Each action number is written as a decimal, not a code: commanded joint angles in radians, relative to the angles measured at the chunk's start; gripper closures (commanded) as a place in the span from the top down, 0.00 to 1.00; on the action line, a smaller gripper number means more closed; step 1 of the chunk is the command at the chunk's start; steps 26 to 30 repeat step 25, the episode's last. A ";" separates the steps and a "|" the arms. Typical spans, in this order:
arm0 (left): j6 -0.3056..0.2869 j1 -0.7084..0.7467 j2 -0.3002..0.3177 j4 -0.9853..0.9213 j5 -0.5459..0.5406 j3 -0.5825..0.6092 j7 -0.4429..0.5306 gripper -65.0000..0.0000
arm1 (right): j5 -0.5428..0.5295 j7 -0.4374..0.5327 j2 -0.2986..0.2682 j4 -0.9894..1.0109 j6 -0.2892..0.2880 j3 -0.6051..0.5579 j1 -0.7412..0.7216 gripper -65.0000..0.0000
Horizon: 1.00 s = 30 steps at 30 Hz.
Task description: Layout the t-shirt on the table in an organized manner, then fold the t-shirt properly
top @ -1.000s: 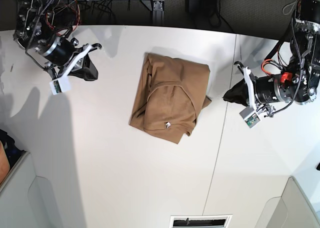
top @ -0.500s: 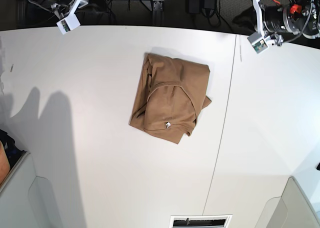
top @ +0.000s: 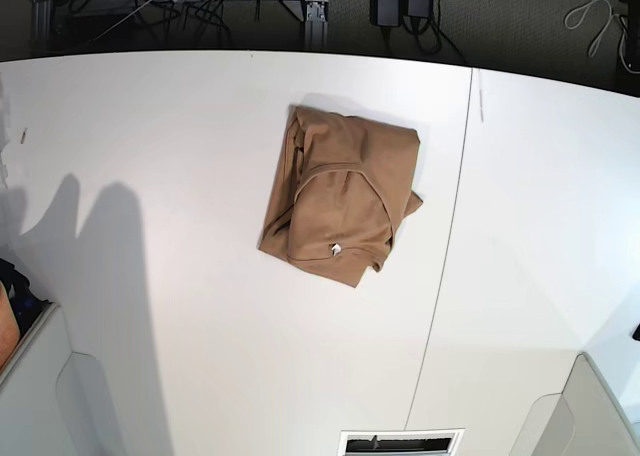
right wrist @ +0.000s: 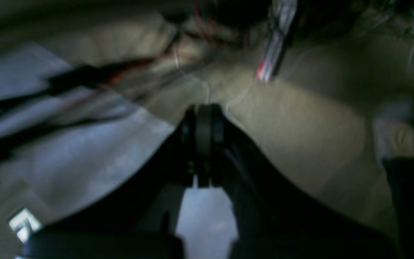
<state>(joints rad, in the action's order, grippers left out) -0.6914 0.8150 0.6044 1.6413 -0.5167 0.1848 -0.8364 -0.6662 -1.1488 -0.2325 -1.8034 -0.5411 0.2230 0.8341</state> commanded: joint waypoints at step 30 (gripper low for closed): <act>0.154 -0.667 -0.274 -0.838 0.175 0.362 0.071 0.00 | 0.269 -0.024 0.096 0.936 0.166 -0.267 -0.581 0.00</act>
